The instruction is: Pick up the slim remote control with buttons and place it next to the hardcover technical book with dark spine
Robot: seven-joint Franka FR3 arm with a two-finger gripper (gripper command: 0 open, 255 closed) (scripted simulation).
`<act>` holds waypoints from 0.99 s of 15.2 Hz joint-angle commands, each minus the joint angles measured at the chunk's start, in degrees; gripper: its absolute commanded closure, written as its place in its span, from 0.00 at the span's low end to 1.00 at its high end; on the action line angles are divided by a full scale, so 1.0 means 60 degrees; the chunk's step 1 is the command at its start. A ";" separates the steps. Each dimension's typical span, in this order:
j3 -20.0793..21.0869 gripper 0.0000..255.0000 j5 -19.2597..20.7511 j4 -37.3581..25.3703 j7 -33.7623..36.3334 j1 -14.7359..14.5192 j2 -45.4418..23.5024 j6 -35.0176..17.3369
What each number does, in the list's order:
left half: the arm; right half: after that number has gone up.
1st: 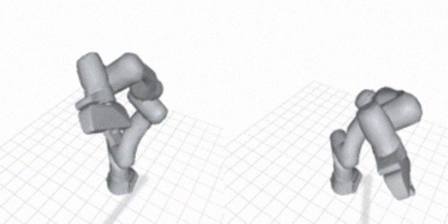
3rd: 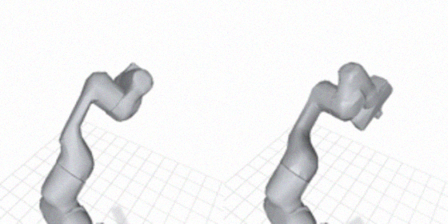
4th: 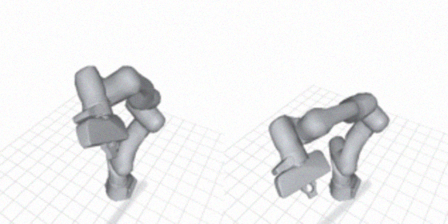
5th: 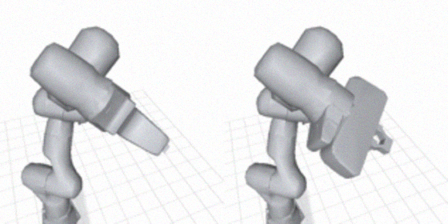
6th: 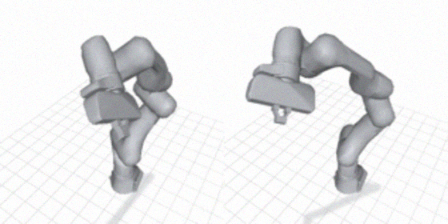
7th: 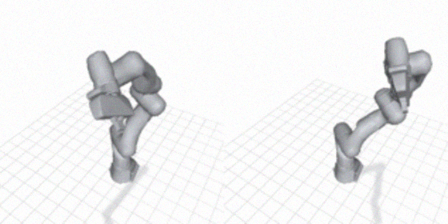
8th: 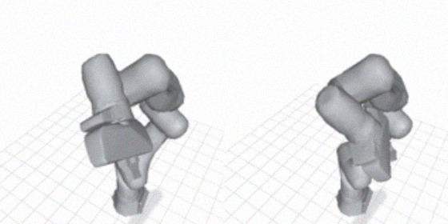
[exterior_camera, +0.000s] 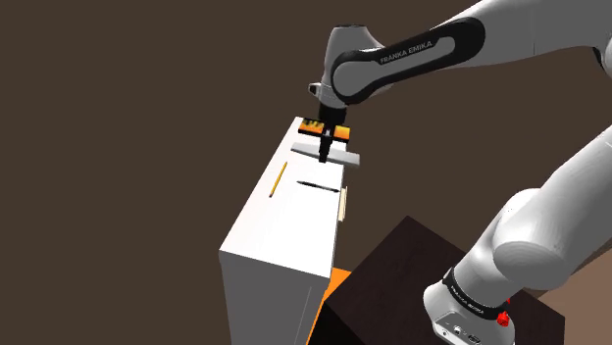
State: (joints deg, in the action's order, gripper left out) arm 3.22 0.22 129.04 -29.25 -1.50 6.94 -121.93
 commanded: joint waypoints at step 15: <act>-0.0930 1.00 0.0062 -0.1086 -0.1731 0.0831 -0.1781 -0.0715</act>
State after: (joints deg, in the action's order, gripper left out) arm -2.36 0.60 122.25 -39.62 3.49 -3.33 -125.48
